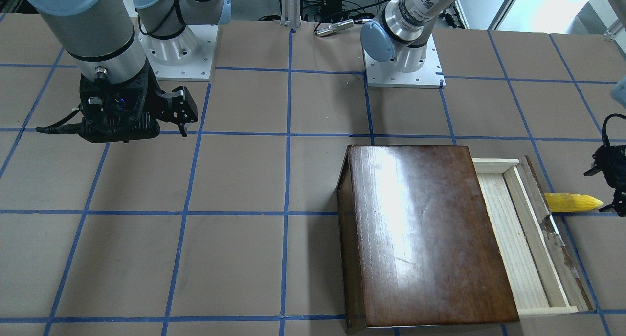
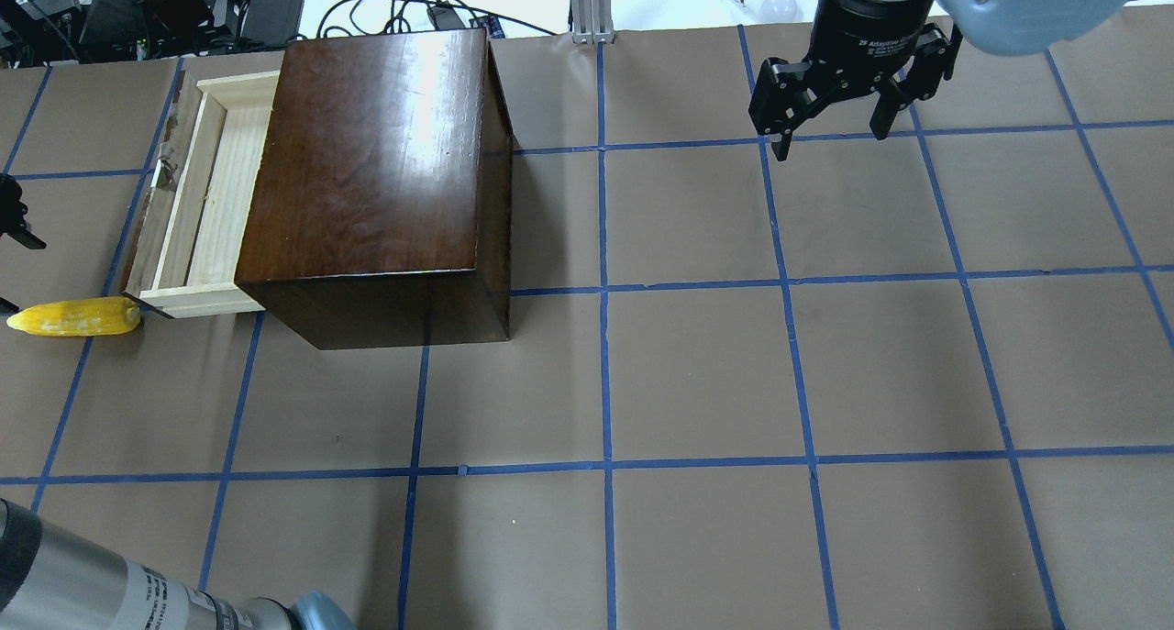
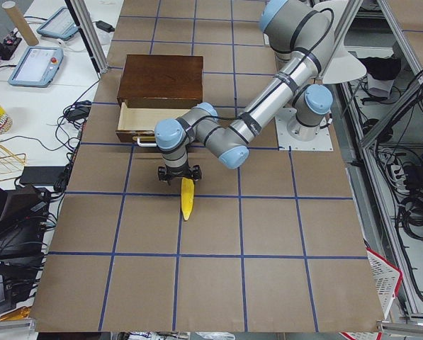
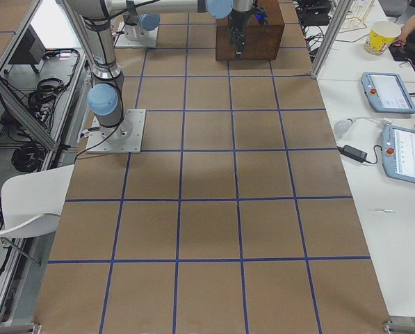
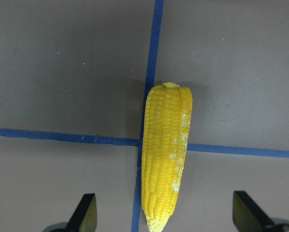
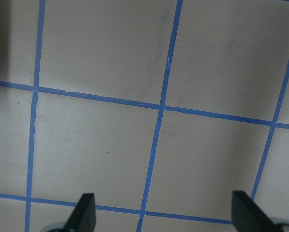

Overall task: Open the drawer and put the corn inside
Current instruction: 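Lower the left gripper and grasp the yellow corn cob, then lift the corn and lower it into the open drawer with the left gripper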

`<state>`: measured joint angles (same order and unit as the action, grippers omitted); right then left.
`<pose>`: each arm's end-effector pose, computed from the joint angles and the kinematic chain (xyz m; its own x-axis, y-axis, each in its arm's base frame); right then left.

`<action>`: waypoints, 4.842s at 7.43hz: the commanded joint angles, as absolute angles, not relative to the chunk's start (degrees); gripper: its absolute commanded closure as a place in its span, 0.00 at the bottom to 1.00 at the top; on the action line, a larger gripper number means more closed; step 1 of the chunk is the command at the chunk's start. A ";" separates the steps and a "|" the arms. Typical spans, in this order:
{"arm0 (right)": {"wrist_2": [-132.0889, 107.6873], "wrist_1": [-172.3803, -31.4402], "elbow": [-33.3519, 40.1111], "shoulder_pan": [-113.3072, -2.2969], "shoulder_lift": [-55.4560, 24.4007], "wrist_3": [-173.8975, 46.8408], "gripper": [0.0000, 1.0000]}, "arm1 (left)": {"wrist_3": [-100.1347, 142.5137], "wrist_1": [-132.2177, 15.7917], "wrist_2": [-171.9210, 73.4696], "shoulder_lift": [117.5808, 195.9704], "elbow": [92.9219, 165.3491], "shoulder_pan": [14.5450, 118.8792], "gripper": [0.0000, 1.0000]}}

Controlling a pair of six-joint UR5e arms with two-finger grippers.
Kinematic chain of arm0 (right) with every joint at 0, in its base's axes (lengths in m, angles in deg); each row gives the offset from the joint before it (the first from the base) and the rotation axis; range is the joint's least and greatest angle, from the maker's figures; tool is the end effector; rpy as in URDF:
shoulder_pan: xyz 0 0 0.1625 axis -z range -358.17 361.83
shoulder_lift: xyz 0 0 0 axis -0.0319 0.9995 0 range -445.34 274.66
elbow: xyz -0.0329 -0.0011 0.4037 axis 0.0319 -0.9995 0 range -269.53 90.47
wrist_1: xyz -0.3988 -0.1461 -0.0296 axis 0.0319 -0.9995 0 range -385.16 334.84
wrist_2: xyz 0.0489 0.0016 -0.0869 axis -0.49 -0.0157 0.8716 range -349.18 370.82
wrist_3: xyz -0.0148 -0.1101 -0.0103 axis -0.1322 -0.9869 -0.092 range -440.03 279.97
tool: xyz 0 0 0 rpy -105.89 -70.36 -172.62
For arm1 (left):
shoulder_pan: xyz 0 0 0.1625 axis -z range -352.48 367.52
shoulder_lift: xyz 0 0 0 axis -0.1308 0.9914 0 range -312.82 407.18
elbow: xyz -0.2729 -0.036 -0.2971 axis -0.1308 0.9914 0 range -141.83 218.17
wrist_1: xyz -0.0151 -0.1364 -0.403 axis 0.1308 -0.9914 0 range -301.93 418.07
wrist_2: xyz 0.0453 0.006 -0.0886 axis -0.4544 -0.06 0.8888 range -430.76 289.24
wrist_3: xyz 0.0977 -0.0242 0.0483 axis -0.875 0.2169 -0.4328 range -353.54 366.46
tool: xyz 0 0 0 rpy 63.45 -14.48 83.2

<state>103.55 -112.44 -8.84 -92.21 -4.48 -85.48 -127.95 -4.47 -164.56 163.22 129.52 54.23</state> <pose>0.1674 -0.5529 0.4477 -0.9850 -0.1668 0.0431 -0.1647 0.9851 0.0490 0.3449 -0.5497 0.2291 0.0184 0.9988 0.0455 0.9986 -0.0205 0.0481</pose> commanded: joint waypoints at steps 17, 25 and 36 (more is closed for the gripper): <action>103.55 -112.44 -8.84 -92.21 -4.48 -85.48 0.00 | -120.76 4.90 -151.63 163.39 135.46 49.27 1.00; 103.55 -112.44 -8.84 -92.21 -4.48 -85.57 0.00 | -49.63 -20.07 -149.85 152.84 120.78 59.26 1.00; 103.55 -112.44 -8.84 -92.21 -4.48 -85.57 0.00 | -18.50 -13.94 -152.67 157.83 124.20 73.34 1.00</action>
<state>103.55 -112.39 -8.84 -92.21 -4.48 -85.56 -18.54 -16.60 -152.57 157.10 123.13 73.13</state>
